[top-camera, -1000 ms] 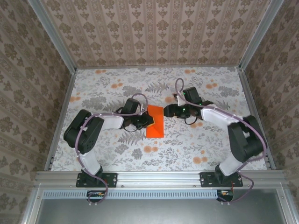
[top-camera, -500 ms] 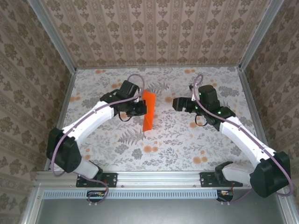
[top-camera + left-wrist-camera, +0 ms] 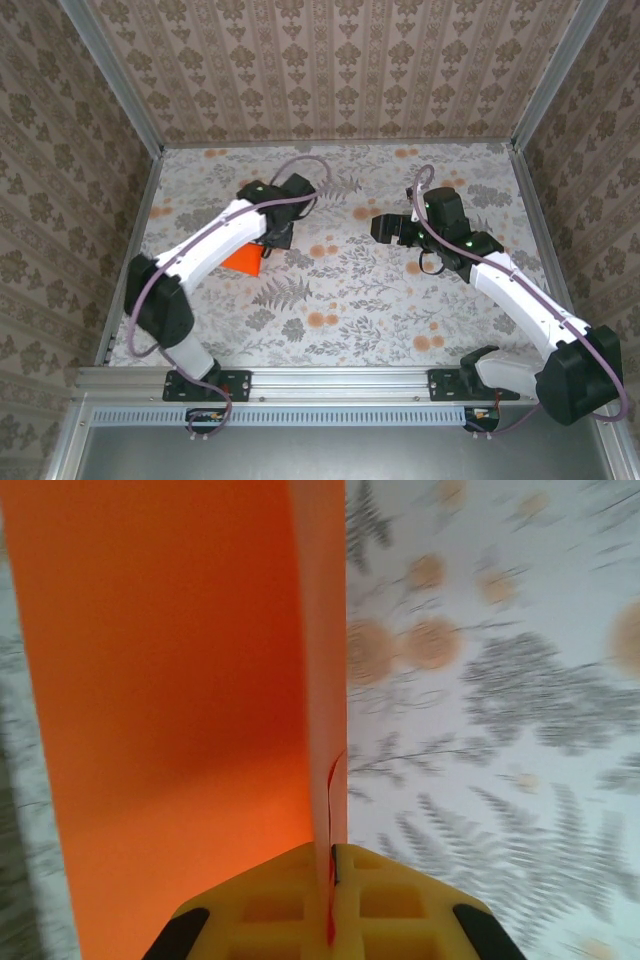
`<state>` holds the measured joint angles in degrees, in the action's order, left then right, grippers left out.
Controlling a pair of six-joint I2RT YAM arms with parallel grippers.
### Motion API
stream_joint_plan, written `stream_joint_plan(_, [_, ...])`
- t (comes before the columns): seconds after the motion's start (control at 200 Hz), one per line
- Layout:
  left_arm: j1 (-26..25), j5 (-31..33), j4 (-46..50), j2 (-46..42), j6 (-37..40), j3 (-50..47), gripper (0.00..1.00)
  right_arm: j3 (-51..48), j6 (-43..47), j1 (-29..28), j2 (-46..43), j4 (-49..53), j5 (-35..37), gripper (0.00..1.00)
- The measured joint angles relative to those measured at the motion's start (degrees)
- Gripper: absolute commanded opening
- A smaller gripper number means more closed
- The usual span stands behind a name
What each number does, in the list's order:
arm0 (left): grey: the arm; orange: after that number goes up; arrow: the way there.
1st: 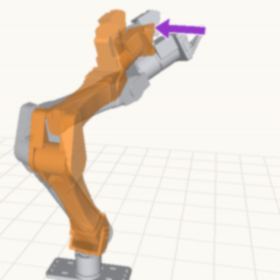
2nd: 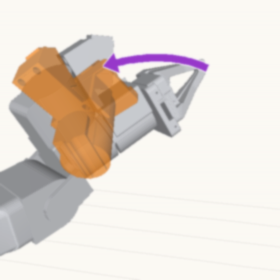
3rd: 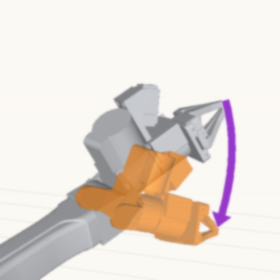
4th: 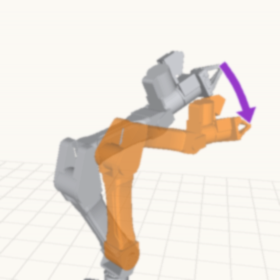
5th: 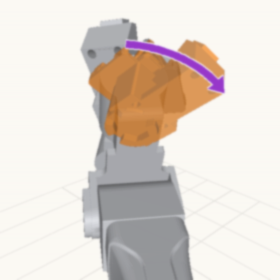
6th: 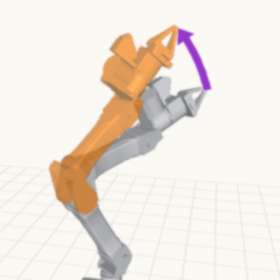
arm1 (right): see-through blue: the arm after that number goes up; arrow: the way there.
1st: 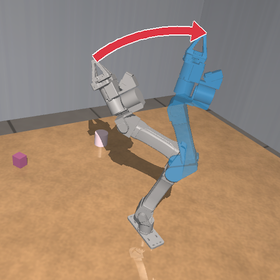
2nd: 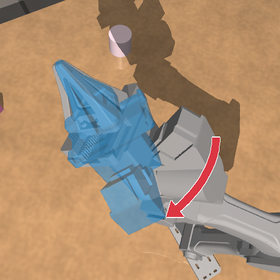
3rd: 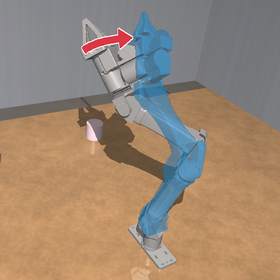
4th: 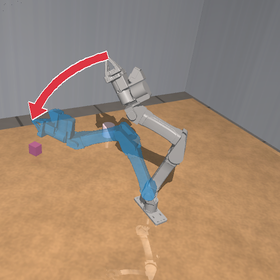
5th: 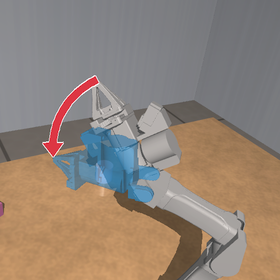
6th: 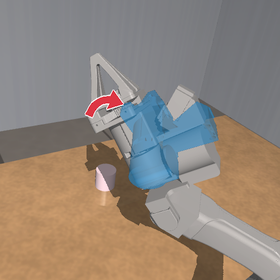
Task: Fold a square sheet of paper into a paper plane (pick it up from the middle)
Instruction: Turn over the paper at the center of the table.
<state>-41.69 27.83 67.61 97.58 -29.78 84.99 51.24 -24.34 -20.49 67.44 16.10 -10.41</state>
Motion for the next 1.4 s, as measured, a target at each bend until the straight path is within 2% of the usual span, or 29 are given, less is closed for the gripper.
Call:
stream_joint_plan(0.16, [-2.08,8.50,4.37,12.07,-1.53,2.19,0.04,-0.22,0.15,0.00,0.00,0.68,1.05,0.96])
stream_joint_plan(0.325, [-5.29,12.74,5.73,21.55,-3.04,5.51,0.04,-0.96,0.15,0.00,0.11,0.98,1.46,0.96])
stream_joint_plan(0.53, [-9.18,12.59,5.25,29.20,-4.07,8.81,0.05,-1.51,0.20,0.07,0.98,2.60,2.58,0.96])
stream_joint_plan(0.81, [-10.34,7.28,1.09,29.86,-3.82,8.85,0.13,-1.92,0.04,0.46,1.18,3.48,4.70,0.96])
stream_joint_plan(0.91, [-10.43,5.09,-0.68,29.86,-3.26,8.83,0.23,-1.99,-0.20,0.83,1.20,3.50,5.33,0.95])
stream_joint_plan(1.11, [-10.54,-0.11,-4.26,26.91,-1.70,8.00,0.52,-1.99,-1.84,1.99,1.20,3.63,5.97,0.95])
stream_joint_plan(1.17, [-10.69,-2.75,-6.27,23.54,-1.09,6.95,0.56,-1.99,-2.43,2.25,1.20,3.63,6.01,0.95])
stream_joint_plan(1.245, [-10.91,-5.75,-9.22,17.59,0.09,5.46,0.68,-1.99,-2.93,2.47,1.40,3.63,6.01,0.95])
stream_joint_plan(1.4, [-9.44,-12.87,-17.62,3.02,0.48,0.55,0.80,-1.97,-3.58,2.51,2.93,3.63,5.92,0.94])
